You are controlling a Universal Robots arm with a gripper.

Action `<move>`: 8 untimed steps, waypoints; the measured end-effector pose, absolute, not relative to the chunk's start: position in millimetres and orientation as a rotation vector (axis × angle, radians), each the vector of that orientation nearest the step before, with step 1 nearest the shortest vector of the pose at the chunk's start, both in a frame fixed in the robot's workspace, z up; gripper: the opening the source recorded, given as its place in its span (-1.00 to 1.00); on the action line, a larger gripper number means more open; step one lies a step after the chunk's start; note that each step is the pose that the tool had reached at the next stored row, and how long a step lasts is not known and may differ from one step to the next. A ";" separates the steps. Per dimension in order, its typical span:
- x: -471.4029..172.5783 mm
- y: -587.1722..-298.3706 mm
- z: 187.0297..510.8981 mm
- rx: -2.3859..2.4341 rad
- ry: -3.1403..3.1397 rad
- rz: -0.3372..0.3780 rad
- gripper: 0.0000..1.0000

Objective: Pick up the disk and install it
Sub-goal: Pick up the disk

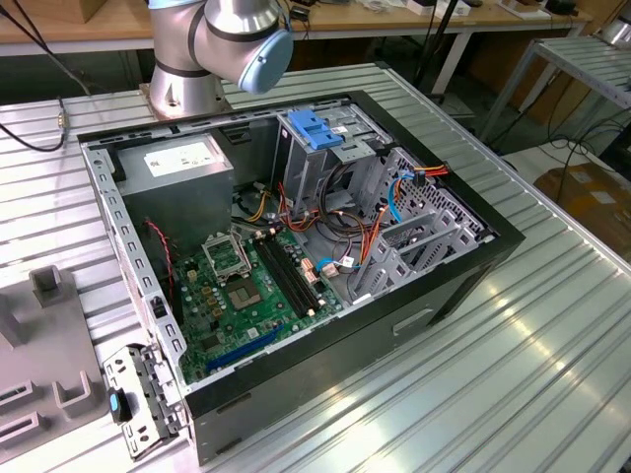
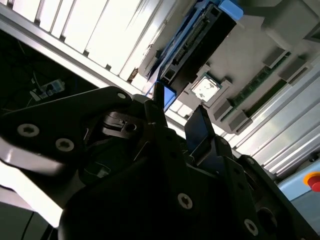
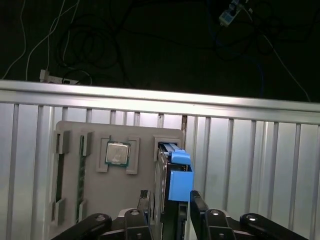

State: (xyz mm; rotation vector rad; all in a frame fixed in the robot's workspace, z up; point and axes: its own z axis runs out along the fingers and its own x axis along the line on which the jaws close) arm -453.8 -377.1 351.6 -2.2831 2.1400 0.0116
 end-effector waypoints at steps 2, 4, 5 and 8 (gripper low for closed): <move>-453.9 -377.0 351.1 -2.281 2.139 0.015 -0.11; -453.8 -377.0 351.0 -2.281 2.139 0.015 -0.11; -453.8 -377.1 350.6 -2.280 2.139 0.015 -0.11; -454.1 -377.1 347.0 -2.252 2.170 0.015 -0.11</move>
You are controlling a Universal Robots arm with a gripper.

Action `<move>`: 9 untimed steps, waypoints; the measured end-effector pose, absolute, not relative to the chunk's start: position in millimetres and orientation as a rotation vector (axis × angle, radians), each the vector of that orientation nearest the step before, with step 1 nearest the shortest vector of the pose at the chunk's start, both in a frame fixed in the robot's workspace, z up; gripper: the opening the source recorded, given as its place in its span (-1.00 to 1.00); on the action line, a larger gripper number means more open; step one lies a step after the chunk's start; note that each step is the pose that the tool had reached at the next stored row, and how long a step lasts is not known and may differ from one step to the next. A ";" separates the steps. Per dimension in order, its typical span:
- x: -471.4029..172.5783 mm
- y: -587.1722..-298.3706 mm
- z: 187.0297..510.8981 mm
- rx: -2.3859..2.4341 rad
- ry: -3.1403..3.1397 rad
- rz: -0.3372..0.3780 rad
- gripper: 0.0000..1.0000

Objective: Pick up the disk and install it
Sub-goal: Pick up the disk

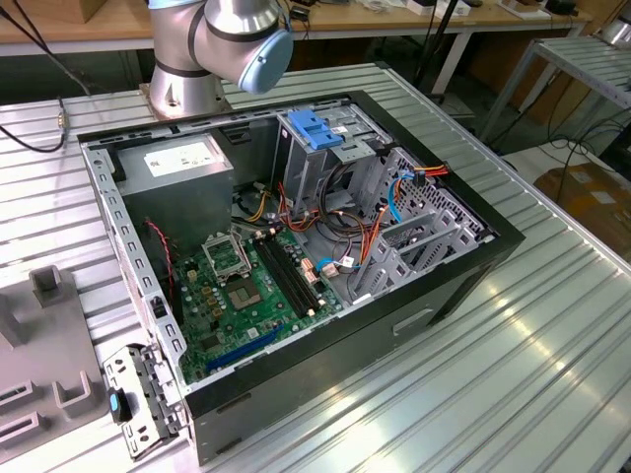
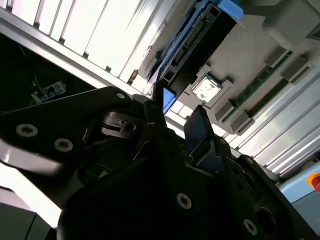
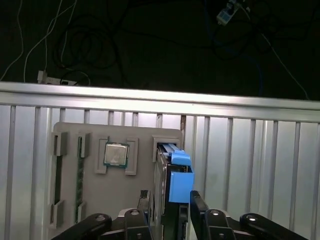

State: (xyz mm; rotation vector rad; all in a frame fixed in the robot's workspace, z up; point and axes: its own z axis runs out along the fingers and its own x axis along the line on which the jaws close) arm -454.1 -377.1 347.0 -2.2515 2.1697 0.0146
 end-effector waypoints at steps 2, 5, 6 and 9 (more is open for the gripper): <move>-454.4 -376.9 344.1 -2.233 2.189 0.014 -0.11; -454.8 -376.6 339.7 -2.207 2.215 0.014 -0.11; -454.9 -376.1 338.7 -2.202 2.220 0.014 -0.11; -456.6 -375.4 335.7 -2.190 2.232 0.014 -0.08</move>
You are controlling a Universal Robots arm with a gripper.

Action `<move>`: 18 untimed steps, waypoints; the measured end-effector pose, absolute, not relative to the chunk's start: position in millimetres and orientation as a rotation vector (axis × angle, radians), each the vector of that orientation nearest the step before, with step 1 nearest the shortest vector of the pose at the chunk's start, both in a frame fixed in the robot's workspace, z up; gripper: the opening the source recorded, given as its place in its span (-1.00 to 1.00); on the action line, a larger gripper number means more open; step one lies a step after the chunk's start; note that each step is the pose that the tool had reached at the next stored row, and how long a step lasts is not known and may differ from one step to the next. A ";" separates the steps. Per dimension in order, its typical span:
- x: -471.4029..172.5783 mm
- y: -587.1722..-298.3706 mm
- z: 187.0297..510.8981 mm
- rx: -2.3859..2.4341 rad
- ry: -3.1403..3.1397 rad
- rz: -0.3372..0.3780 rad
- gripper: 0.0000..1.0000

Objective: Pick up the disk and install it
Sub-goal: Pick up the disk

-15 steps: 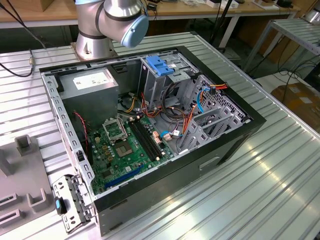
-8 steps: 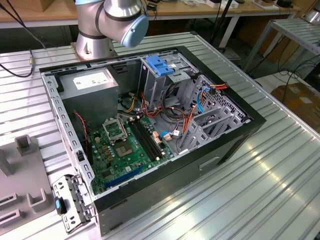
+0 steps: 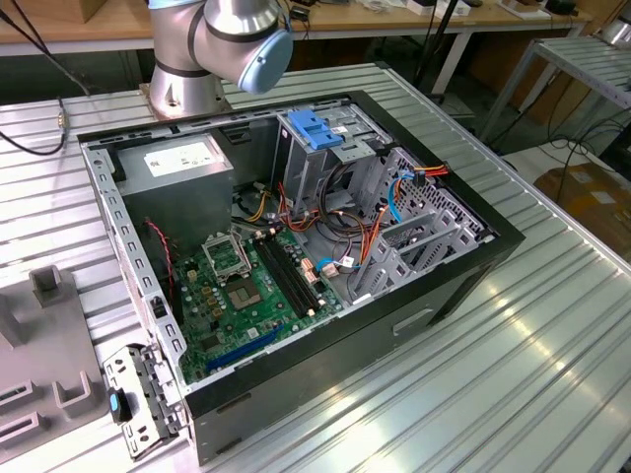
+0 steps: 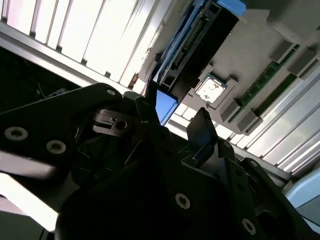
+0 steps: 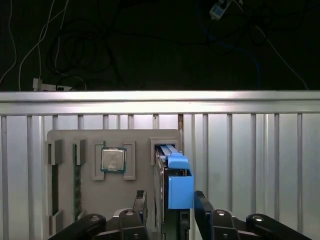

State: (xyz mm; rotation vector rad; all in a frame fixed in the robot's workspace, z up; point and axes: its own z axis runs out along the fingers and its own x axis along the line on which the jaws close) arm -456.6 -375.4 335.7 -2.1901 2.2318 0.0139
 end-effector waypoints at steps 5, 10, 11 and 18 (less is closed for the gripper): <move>-460.7 -374.3 325.7 -2.182 2.240 0.014 0.04; -462.4 -373.1 297.4 -2.154 2.266 0.013 -0.13; -462.3 -373.1 296.7 -2.154 2.266 0.013 -0.13; -462.4 -373.1 294.9 -2.154 2.266 0.013 -0.13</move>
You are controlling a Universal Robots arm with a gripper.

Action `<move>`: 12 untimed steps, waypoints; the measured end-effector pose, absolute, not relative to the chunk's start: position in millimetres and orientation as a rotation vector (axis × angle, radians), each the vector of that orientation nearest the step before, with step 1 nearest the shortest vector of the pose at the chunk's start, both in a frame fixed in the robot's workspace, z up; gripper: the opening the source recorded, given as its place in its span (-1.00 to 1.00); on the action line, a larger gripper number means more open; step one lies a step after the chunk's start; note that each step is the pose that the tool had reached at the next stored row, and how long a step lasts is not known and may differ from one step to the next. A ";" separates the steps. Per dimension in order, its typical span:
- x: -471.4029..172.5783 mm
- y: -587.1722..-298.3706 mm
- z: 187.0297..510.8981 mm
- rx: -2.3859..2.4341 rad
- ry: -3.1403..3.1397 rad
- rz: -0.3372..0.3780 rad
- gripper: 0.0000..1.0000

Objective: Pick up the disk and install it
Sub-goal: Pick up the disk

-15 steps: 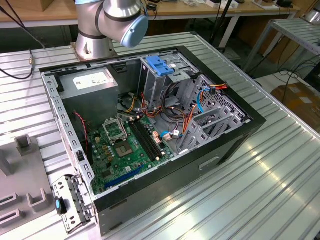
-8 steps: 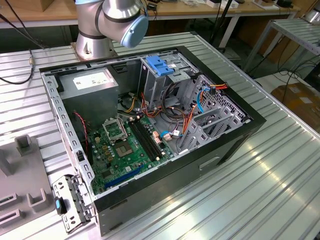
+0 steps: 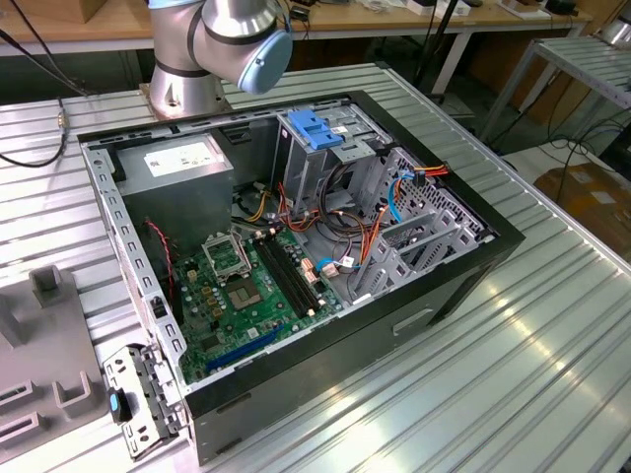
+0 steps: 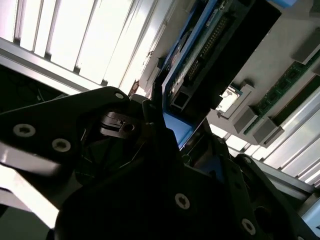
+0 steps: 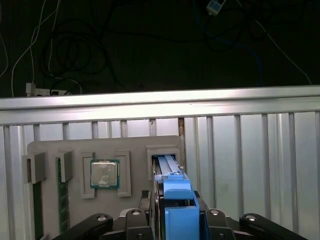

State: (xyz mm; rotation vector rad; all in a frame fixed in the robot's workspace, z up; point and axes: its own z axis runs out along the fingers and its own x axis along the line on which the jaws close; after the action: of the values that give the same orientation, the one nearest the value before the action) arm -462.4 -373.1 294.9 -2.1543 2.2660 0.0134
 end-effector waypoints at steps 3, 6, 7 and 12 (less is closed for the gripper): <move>-462.3 -373.1 294.9 -2.154 2.266 0.013 -0.26; -462.4 -373.1 294.8 -2.154 2.266 0.013 -0.26; -462.3 -373.1 294.8 -2.154 2.266 0.013 -0.26; -462.5 -373.2 294.6 -2.180 2.241 0.013 -0.26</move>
State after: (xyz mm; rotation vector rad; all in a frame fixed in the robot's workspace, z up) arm -462.5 -373.2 294.6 -2.1801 2.2410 0.0135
